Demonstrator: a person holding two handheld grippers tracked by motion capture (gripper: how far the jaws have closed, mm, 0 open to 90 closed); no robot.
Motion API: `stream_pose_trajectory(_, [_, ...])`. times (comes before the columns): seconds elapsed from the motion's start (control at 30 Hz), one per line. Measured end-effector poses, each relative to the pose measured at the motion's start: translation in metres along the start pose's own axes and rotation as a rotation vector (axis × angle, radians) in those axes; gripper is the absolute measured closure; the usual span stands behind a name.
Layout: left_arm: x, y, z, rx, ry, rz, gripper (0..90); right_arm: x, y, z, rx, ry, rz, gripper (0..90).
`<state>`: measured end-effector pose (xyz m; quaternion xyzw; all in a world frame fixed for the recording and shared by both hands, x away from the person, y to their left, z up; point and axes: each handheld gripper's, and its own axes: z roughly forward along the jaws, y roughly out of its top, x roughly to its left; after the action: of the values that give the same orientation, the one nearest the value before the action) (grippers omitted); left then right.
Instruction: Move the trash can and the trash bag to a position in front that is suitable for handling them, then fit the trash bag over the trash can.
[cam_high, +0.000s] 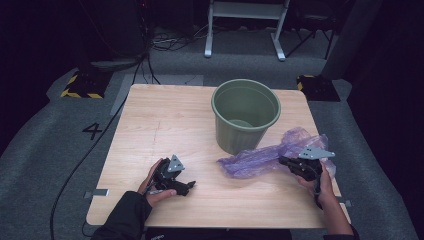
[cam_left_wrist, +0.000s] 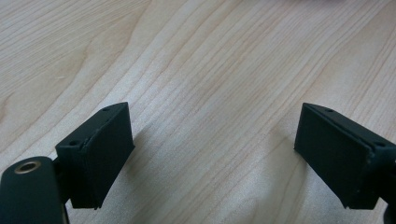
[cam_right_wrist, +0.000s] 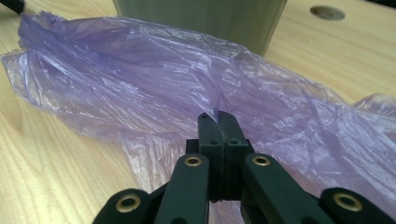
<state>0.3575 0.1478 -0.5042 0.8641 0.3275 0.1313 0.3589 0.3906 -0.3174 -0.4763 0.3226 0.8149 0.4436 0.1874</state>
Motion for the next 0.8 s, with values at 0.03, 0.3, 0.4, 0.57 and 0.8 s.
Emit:
stream_pose_trajectory(0.03, [0.0, 0.0, 0.0, 0.0, 0.0, 0.001, 11.0, 0.0, 0.001, -0.001, -0.006, 0.0, -0.003, 90.0])
stream_pose_trajectory(0.3, [0.001, 0.0, 0.0, 0.0, -0.006, 0.007, 10.9, 0.003, 0.008, -0.015, -0.081, -0.005, -0.028, 90.0])
stream_pose_trajectory(0.4, [0.001, 0.0, 0.0, 0.0, -0.006, 0.006, 10.9, 0.003, 0.011, -0.021, -0.112, -0.002, -0.031, 90.0])
stream_pose_trajectory(0.57, [0.001, 0.0, 0.0, 0.0, -0.008, 0.008, 10.9, 0.005, 0.016, -0.033, -0.163, -0.008, -0.047, 90.0])
stream_pose_trajectory(0.8, [0.001, 0.0, 0.0, 0.0, -0.011, 0.014, 10.8, 0.007, 0.026, -0.044, -0.203, -0.038, -0.08, 90.0])
